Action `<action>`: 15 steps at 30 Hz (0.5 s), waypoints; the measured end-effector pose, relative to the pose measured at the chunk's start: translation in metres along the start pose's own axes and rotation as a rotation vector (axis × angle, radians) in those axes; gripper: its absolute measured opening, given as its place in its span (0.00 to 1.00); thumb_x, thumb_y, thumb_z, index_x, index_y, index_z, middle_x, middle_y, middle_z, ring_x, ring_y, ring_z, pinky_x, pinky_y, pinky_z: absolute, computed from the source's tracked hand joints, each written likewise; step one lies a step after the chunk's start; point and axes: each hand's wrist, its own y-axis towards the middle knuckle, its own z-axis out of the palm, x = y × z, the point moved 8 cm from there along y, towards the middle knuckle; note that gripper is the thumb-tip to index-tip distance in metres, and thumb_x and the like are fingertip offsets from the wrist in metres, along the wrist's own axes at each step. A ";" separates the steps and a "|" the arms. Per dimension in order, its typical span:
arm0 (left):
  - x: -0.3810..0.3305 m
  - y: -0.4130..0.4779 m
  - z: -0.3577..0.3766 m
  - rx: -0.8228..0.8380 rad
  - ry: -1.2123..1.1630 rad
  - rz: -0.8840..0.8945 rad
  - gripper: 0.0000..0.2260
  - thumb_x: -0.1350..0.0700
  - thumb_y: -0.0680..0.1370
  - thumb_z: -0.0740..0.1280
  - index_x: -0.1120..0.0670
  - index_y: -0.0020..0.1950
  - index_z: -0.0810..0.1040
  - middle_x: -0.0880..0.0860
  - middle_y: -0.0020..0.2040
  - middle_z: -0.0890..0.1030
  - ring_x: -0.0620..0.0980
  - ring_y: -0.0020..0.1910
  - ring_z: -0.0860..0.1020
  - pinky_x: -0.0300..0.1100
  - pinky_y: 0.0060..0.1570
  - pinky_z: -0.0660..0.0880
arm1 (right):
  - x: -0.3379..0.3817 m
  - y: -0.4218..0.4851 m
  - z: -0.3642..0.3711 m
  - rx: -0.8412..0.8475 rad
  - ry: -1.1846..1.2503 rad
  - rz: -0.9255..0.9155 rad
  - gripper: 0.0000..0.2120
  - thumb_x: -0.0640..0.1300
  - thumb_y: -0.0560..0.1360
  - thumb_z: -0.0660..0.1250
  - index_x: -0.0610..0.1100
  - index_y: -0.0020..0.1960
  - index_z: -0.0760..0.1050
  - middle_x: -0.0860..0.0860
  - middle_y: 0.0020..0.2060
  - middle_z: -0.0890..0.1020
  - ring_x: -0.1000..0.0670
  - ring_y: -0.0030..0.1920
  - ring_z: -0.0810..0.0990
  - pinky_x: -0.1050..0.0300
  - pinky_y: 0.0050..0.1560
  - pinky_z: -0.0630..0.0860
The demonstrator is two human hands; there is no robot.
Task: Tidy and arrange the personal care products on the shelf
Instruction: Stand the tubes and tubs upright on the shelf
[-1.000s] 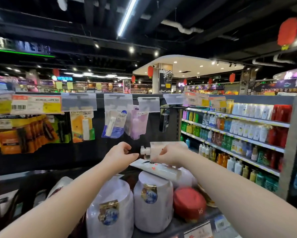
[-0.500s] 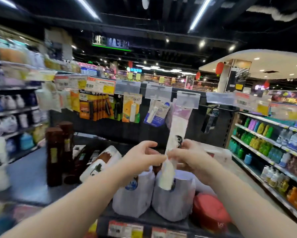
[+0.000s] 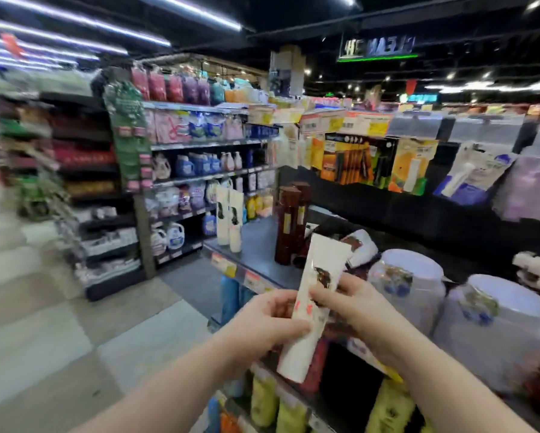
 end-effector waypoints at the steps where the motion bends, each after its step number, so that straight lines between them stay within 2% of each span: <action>1: 0.004 -0.007 -0.015 -0.029 -0.013 -0.008 0.15 0.68 0.72 0.67 0.51 0.52 0.78 0.45 0.39 0.84 0.39 0.35 0.80 0.31 0.31 0.73 | 0.000 0.006 0.019 0.036 0.014 -0.005 0.06 0.41 0.73 0.69 0.43 0.49 0.79 0.48 0.41 0.86 0.52 0.40 0.84 0.61 0.35 0.78; 3: 0.010 -0.018 -0.047 -0.081 -0.032 -0.018 0.16 0.65 0.67 0.70 0.50 0.51 0.78 0.45 0.38 0.84 0.40 0.34 0.79 0.32 0.30 0.72 | 0.000 0.020 0.055 0.094 0.030 -0.008 0.06 0.36 0.72 0.69 0.40 0.49 0.78 0.48 0.39 0.85 0.52 0.38 0.84 0.61 0.33 0.78; 6: 0.016 -0.024 -0.101 -0.165 -0.032 -0.031 0.19 0.60 0.63 0.68 0.52 0.53 0.78 0.47 0.39 0.84 0.42 0.35 0.79 0.35 0.31 0.72 | 0.004 0.053 0.102 0.121 -0.041 -0.030 0.06 0.37 0.72 0.70 0.42 0.48 0.78 0.47 0.41 0.85 0.51 0.40 0.84 0.55 0.38 0.81; 9: 0.013 -0.022 -0.163 -0.208 -0.004 -0.017 0.18 0.64 0.67 0.70 0.53 0.56 0.77 0.49 0.40 0.83 0.43 0.34 0.79 0.36 0.30 0.72 | 0.013 0.094 0.152 0.150 -0.044 -0.042 0.06 0.38 0.72 0.71 0.44 0.48 0.78 0.50 0.40 0.84 0.55 0.37 0.83 0.60 0.33 0.79; 12: 0.004 -0.019 -0.234 -0.249 0.041 0.001 0.16 0.69 0.73 0.66 0.52 0.56 0.77 0.50 0.43 0.83 0.44 0.36 0.79 0.36 0.32 0.72 | 0.031 0.136 0.206 0.167 -0.070 -0.060 0.04 0.41 0.73 0.70 0.45 0.48 0.77 0.53 0.37 0.83 0.58 0.34 0.82 0.64 0.29 0.75; 15: -0.011 -0.010 -0.294 -0.250 0.091 0.059 0.16 0.69 0.74 0.64 0.52 0.56 0.77 0.52 0.45 0.82 0.48 0.40 0.77 0.40 0.37 0.71 | 0.052 0.173 0.245 0.141 -0.099 -0.105 0.06 0.46 0.75 0.68 0.46 0.50 0.77 0.50 0.41 0.83 0.55 0.35 0.80 0.61 0.33 0.76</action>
